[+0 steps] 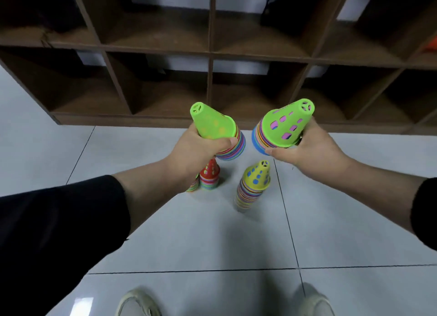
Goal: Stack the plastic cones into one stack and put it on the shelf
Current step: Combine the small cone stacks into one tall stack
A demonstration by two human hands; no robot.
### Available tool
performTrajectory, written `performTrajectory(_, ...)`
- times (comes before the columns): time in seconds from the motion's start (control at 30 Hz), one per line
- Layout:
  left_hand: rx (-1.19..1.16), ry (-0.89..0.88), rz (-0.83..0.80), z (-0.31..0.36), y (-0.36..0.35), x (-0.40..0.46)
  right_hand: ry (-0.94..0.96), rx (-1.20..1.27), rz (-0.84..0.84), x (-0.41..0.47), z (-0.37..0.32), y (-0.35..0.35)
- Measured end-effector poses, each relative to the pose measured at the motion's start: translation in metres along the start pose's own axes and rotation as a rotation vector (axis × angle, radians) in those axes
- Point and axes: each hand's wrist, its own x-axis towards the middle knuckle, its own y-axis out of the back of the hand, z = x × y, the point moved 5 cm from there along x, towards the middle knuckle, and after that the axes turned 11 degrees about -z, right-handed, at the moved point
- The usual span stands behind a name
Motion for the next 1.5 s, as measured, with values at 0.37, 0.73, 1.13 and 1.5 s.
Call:
performTrajectory(0.37, 0.139, 0.060, -0.005, 0.028, -0.020, 0.005, -0.134, -0.137, -0.205, 0.010, 0.069, -0.035)
performTrajectory(0.73, 0.489, 0.115, -0.188, 0.042, -0.077, 0.025, -0.193, -0.138, -0.278, 0.019, 0.101, -0.062)
performTrajectory(1.13, 0.761, 0.156, -0.224, -0.010, -0.098, 0.037, -0.130, 0.093, -0.290, -0.002, 0.110, -0.050)
performTrajectory(1.5, 0.591, -0.036, -0.047, -0.016, -0.054, 0.006, 0.060, -0.026, 0.040, -0.034, 0.072, -0.012)
